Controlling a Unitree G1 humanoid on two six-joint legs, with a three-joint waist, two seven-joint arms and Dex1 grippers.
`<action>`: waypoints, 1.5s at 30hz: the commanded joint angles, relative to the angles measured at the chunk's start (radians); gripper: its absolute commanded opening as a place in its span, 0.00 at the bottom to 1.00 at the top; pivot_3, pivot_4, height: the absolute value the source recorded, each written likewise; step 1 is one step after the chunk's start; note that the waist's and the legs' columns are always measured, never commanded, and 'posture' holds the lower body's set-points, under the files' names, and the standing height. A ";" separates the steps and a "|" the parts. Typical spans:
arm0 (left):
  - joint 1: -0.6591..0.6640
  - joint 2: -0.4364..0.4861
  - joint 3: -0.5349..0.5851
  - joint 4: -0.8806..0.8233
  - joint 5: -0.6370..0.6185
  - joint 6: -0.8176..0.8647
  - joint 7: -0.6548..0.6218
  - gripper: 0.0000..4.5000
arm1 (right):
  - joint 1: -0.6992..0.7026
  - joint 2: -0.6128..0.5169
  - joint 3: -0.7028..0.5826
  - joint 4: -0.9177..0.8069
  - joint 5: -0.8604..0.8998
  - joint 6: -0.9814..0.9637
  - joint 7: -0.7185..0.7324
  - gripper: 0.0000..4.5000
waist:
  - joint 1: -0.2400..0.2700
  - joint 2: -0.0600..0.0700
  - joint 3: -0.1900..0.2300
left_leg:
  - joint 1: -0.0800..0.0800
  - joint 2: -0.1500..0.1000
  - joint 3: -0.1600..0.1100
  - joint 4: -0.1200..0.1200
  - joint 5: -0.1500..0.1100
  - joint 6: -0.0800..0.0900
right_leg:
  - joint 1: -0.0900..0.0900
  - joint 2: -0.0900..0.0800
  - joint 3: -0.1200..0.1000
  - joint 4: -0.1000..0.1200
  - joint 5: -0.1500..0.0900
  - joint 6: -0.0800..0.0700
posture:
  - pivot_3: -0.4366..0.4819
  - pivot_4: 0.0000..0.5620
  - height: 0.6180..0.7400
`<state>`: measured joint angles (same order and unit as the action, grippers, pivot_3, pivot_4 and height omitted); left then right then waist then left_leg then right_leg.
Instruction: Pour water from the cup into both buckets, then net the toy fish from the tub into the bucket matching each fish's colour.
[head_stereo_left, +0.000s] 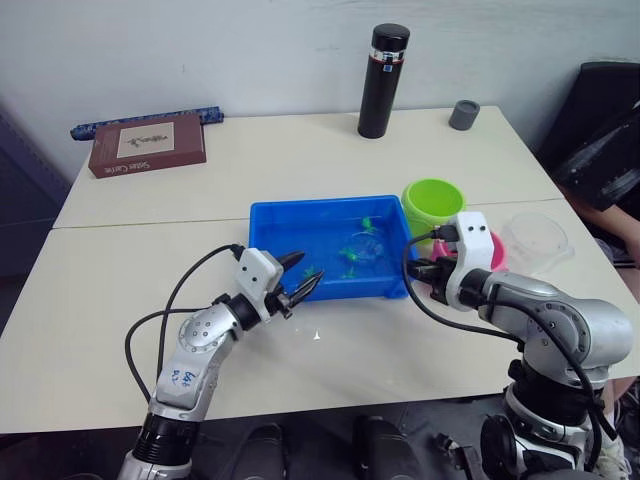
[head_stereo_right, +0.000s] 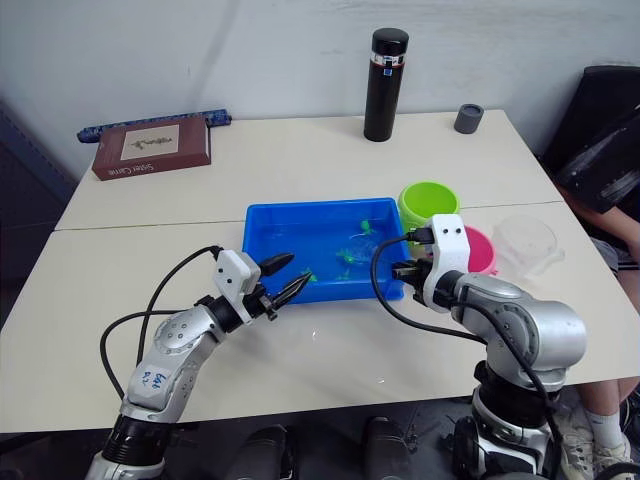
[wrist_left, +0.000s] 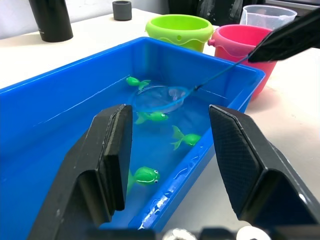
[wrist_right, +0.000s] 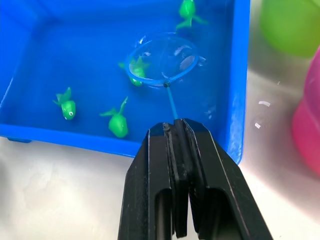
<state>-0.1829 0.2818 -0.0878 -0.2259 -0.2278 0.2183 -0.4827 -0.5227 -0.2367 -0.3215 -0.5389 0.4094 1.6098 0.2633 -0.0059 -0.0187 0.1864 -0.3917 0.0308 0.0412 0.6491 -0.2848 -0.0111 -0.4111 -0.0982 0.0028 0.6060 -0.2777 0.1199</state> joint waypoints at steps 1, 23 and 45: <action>0.010 -0.004 0.001 -0.050 0.003 -0.010 0.008 0.59 | -0.020 0.003 -0.002 0.005 -0.004 0.004 -0.013 0.00 | 0.000 0.000 0.000 | 0.000 0.000 0.000 0.000 0.000 0.000 | 0.000 0.000 0.000 0.000 0.000 0.000 | 0.48 0.27 1.00; 0.029 -0.020 -0.008 -0.047 0.009 -0.025 0.025 0.59 | -0.123 -0.025 0.038 0.166 -0.042 -0.158 -0.051 0.00 | -0.002 0.000 0.000 | -0.001 0.000 0.000 -0.002 0.000 0.000 | -0.001 0.000 0.000 -0.002 0.000 0.000 | 0.48 0.27 1.00; 0.014 -0.017 -0.011 -0.019 0.007 -0.034 0.000 0.59 | 0.117 -0.123 0.111 -0.176 0.038 -0.243 0.024 0.00 | 0.002 0.000 0.000 | -0.004 0.000 -0.001 -0.003 0.000 0.000 | -0.002 0.000 -0.001 -0.005 0.000 0.000 | 0.48 0.27 1.00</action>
<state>-0.1589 0.2646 -0.0974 -0.2243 -0.2251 0.2059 -0.4768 -0.4137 -0.3462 -0.2041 -0.6473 0.4253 1.3945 0.2723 -0.0041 -0.0186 0.1865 -0.3962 0.0311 0.0398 0.6467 -0.2851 -0.0113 -0.4133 -0.0986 0.0014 0.6007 -0.2779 0.1196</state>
